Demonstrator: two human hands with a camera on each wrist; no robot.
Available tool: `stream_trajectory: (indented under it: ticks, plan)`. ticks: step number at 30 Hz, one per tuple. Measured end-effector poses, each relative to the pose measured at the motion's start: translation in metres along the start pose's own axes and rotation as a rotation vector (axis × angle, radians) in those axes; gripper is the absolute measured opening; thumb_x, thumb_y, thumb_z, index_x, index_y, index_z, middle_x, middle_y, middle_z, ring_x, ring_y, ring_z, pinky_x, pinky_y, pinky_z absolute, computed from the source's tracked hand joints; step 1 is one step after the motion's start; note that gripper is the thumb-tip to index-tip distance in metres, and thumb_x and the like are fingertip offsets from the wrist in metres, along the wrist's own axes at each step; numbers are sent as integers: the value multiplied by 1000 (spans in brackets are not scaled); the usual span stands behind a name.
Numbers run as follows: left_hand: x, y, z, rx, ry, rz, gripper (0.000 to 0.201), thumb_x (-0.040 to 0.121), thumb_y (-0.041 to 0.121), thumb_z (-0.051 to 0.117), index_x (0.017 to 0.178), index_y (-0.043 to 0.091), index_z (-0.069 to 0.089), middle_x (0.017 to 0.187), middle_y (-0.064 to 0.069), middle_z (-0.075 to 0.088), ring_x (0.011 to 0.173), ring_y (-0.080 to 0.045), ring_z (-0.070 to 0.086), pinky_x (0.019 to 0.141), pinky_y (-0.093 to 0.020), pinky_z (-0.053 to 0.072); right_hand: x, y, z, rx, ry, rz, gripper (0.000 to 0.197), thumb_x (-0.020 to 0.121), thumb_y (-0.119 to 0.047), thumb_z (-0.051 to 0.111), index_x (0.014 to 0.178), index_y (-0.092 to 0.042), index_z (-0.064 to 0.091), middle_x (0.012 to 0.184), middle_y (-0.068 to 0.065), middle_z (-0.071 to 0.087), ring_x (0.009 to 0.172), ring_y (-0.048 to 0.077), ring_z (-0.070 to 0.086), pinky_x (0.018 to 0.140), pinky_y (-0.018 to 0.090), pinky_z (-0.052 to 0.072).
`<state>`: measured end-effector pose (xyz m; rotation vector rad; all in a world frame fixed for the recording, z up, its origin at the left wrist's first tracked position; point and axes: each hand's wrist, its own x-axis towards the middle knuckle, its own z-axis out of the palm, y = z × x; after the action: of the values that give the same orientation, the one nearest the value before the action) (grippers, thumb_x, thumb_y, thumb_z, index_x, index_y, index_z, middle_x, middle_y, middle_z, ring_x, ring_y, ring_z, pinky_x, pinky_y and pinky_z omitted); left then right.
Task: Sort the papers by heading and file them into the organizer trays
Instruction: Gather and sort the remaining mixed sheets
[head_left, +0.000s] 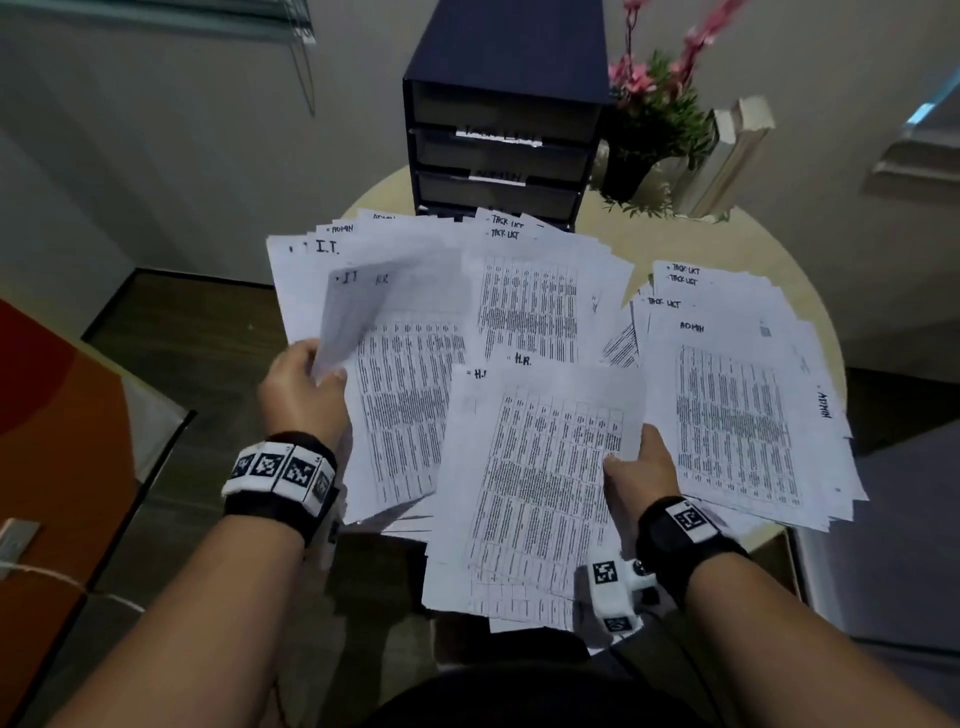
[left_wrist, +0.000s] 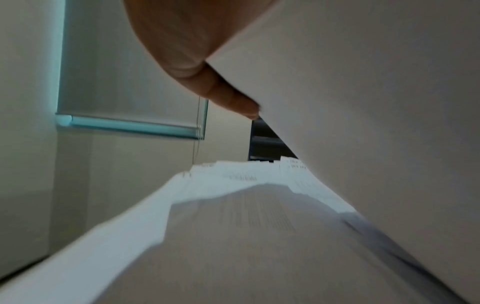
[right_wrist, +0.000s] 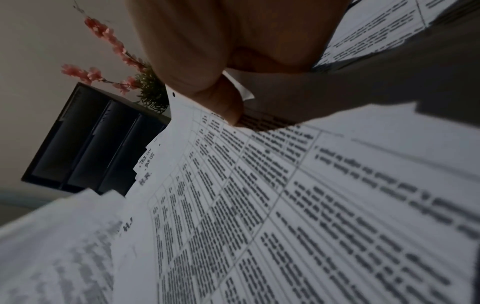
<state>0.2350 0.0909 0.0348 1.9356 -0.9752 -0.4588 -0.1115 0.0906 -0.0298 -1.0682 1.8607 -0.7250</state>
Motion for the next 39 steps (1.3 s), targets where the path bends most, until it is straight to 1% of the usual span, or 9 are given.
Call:
stream_trajectory:
  ticks: [4, 10, 15, 20, 23, 28, 31, 34, 39]
  plan:
    - [15, 31, -26, -29, 181, 224, 21, 82, -5, 57, 99, 2, 66, 102, -9, 62, 90, -14, 55, 80, -13, 45, -4, -9, 6, -196, -13, -41, 82, 85, 8, 54, 154, -23, 20, 152, 9, 29, 136, 28, 37, 111, 38, 34]
    - [14, 74, -51, -197, 274, 397, 10, 82, 7, 60, 86, 16, 60, 90, -6, 56, 80, -15, 52, 69, -13, 43, -18, -65, 15, -103, -157, -375, 54, 97, -23, 58, 147, -22, 39, 148, 1, 33, 137, 15, 33, 107, 27, 30]
    - [-19, 86, -23, -440, 48, 60, 20, 85, -1, 68, 99, 13, 63, 88, 3, 67, 64, 10, 61, 64, -8, 51, -28, -118, 8, 119, -184, -407, 68, 95, -33, 61, 153, -24, 26, 152, -9, 31, 139, 6, 31, 107, 22, 28]
    - [-40, 31, 16, -429, -229, -243, 6, 88, 9, 71, 93, 11, 68, 95, -2, 74, 80, -10, 71, 71, -22, 58, -20, -106, -2, -57, -68, -259, 37, 94, -21, 61, 127, -7, 50, 119, 2, 56, 103, 18, 54, 79, 20, 41]
    - [-42, -2, 26, -322, -230, -329, 7, 85, 19, 74, 85, 15, 68, 99, -5, 73, 86, -19, 70, 87, -31, 53, -13, -65, 1, -256, -48, -214, 29, 94, -24, 57, 103, 4, 60, 101, 13, 65, 93, 30, 60, 70, 29, 44]
    - [-39, -18, 9, -145, -72, -394, 16, 83, 23, 76, 77, 16, 63, 83, -4, 69, 78, -28, 66, 75, -33, 52, -15, -6, -5, -296, -6, -88, 26, 92, -15, 57, 67, -10, 56, 67, 8, 60, 70, 29, 58, 59, 26, 44]
    - [-29, -18, -8, -145, 9, -410, 18, 79, 23, 79, 75, 14, 64, 78, -4, 69, 79, -30, 68, 79, -40, 57, -20, 3, -12, -353, 17, 2, 16, 89, -4, 53, 101, -9, 63, 93, 11, 64, 93, 31, 62, 70, 30, 46]
    - [-22, -6, -22, -190, 69, -374, 18, 78, 20, 80, 76, 12, 65, 76, -3, 68, 74, -23, 66, 78, -39, 57, -20, -11, -8, -643, 50, 4, 75, 86, -6, 60, 151, -19, 25, 147, 10, 33, 133, 32, 35, 107, 45, 34]
    - [-13, 27, -36, -319, 31, -278, 22, 73, 20, 83, 72, 11, 64, 70, -7, 69, 62, -24, 63, 61, -34, 55, -26, -66, 23, -187, -225, -318, 76, 94, -30, 62, 156, -23, 18, 156, -1, 17, 142, 22, 26, 118, 41, 26]
